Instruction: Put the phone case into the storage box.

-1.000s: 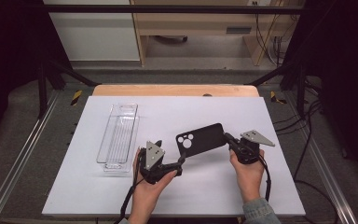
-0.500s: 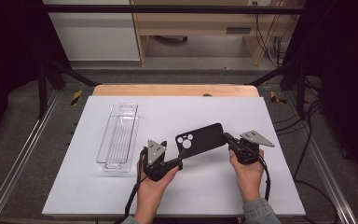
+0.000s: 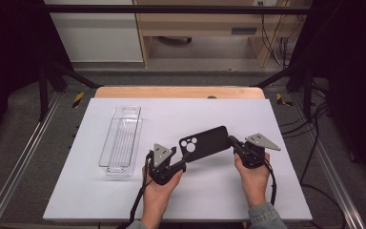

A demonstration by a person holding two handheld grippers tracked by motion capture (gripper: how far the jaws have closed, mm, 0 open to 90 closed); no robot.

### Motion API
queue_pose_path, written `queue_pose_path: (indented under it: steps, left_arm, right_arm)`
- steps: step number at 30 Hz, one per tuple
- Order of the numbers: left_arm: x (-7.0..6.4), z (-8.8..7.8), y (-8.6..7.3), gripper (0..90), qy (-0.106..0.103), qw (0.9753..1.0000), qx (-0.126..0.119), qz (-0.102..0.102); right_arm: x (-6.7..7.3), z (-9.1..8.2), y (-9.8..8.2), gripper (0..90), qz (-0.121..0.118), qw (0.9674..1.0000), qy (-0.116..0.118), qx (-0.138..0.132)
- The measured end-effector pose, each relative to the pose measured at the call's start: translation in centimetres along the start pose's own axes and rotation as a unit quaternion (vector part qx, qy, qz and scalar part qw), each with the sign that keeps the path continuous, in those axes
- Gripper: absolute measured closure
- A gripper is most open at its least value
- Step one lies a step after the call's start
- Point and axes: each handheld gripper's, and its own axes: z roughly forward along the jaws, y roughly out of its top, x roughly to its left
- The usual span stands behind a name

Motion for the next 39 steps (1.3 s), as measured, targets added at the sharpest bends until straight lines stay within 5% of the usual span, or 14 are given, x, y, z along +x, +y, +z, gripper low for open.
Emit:
queue_pose_path:
  steps: [28, 39]
  left_arm:
    - [-0.09, 0.43, -0.17, 52.6, 0.003, 0.9999, 0.008, -0.008]
    - [-0.02, 0.51, -0.18, 63.2, -0.005, 0.9999, 0.005, -0.013]
  right_arm:
    - [0.01, -0.06, 0.01, 89.5, -0.004, 1.0, -0.001, -0.003]
    - [0.1, -0.06, 0.01, 89.5, -0.005, 1.0, 0.0, -0.004]
